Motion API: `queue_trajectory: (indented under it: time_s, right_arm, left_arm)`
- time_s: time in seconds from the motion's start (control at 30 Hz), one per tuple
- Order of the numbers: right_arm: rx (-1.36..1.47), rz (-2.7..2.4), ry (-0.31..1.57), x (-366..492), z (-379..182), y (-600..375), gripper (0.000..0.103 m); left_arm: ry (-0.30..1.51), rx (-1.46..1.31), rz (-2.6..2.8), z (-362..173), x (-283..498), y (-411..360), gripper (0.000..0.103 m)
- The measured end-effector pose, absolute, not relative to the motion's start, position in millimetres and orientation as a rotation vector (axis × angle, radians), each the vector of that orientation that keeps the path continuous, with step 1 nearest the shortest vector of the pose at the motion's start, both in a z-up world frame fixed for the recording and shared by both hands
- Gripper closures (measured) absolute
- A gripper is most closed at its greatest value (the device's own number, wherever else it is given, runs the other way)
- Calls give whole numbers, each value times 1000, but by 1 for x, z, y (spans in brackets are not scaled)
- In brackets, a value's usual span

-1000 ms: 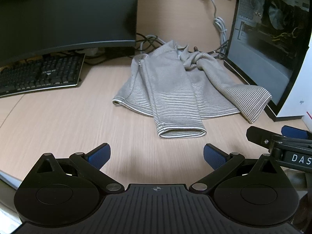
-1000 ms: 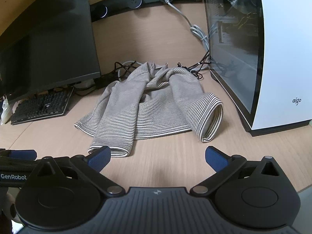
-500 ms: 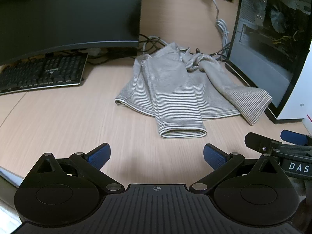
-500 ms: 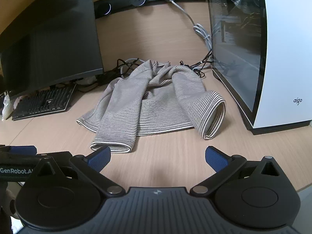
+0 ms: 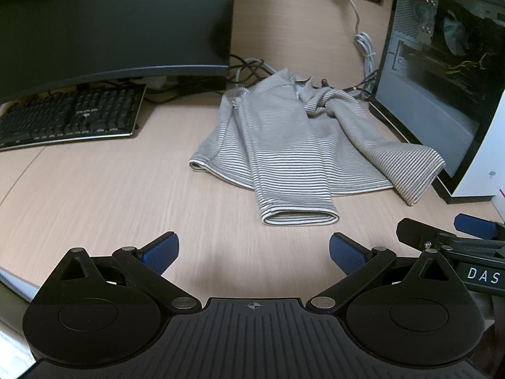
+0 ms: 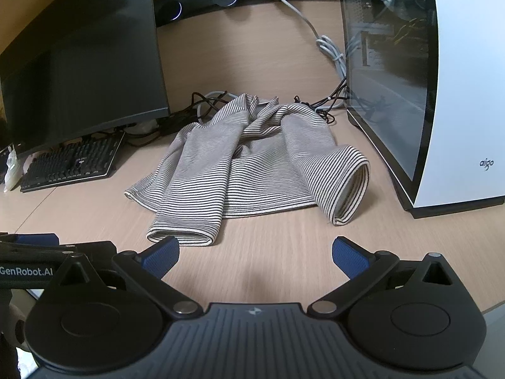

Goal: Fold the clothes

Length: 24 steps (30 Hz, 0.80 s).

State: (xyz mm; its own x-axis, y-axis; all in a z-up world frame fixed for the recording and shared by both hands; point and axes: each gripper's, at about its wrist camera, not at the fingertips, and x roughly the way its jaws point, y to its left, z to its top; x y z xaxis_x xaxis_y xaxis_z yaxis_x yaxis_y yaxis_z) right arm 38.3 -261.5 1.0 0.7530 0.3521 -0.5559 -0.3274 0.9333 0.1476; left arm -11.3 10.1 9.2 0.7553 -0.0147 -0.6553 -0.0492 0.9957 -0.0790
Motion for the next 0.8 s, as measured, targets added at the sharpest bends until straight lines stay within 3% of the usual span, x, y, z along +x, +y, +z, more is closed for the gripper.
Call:
queue_trajectory:
  time_s: [0.67, 0.8]
  right_arm:
    - [97, 413, 757, 63, -26, -263, 0]
    - [132, 364, 708, 80, -19, -254, 0]
  left_arm:
    - [851, -134, -10, -14, 21, 25, 0]
    - [812, -131, -113, -7, 45, 42, 0]
